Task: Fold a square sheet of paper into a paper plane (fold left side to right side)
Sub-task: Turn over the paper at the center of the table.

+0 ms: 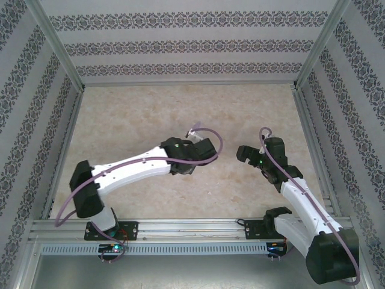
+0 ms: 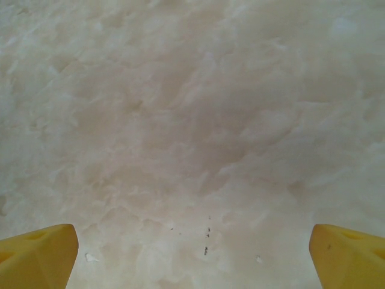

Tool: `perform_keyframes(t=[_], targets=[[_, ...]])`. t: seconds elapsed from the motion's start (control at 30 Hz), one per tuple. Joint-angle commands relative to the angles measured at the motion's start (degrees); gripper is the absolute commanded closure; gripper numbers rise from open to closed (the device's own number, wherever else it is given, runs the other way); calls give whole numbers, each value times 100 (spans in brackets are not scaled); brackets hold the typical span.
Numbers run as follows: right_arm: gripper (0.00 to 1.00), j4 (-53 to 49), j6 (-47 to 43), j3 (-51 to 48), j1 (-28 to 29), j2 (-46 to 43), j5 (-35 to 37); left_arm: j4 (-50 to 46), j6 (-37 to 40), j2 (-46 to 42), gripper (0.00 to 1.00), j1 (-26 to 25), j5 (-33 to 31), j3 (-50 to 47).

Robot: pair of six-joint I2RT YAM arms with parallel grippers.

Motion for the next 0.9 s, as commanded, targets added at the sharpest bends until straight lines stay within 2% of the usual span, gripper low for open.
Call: perform_keyframes(t=[0.0, 0.13, 0.23, 0.33, 0.53, 0.73, 0.87], targets=[[2, 29, 229, -115, -80, -9, 143, -1214, -875, 450, 100, -157, -902, 189], [2, 75, 254, -186, -176, -15, 79, -1550, -1537, 1077, 100, -203, -873, 281], [2, 151, 231, -216, -251, -16, -55, -1580, -1895, 1407, 100, -209, -510, 267], [2, 231, 210, -240, -295, 40, -213, -1048, -1920, 1488, 100, -246, 196, 54], [2, 393, 256, -245, -358, 236, -572, 608, -2095, 1101, 100, -179, 1477, -778], [2, 675, 479, -320, -440, 354, -1186, 1035, -2028, 1119, 92, 9, 1836, -847], [2, 768, 482, -311, -495, 538, -1733, 1904, -1973, 984, 85, 211, 2408, -1165]])
